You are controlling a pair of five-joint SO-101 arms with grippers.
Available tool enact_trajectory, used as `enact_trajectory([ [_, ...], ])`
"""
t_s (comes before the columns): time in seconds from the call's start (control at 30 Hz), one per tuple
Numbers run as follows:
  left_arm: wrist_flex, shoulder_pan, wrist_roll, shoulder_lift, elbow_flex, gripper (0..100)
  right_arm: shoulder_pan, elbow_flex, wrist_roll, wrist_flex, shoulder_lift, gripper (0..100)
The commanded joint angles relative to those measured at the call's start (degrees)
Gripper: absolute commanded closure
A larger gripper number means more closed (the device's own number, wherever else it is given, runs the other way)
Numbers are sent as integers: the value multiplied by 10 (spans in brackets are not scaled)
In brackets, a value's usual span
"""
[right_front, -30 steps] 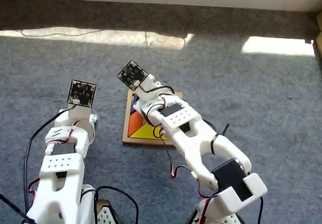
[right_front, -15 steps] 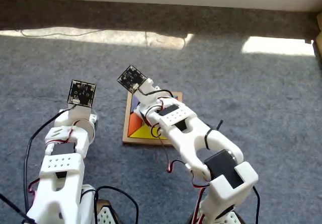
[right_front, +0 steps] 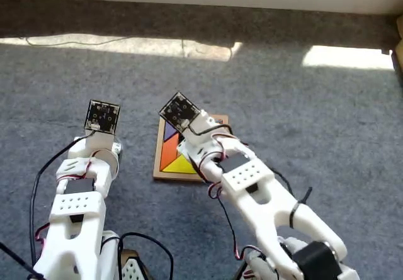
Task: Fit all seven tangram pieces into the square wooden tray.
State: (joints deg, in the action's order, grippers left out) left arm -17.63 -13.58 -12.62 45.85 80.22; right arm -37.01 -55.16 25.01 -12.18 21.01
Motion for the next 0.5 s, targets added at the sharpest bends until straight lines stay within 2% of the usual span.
enact_trajectory([
  [0.0, 1, 5, 3, 15, -3, 867, 8, -30, 5, -1, 106, 993],
  [0.3, 1, 7, 4, 24, -6, 867, 65, -143, 4, -2, 309, 993],
  [0.47, -1, 7, 4, 131, 44, 867, 85, -225, 4, -2, 421, 993],
])
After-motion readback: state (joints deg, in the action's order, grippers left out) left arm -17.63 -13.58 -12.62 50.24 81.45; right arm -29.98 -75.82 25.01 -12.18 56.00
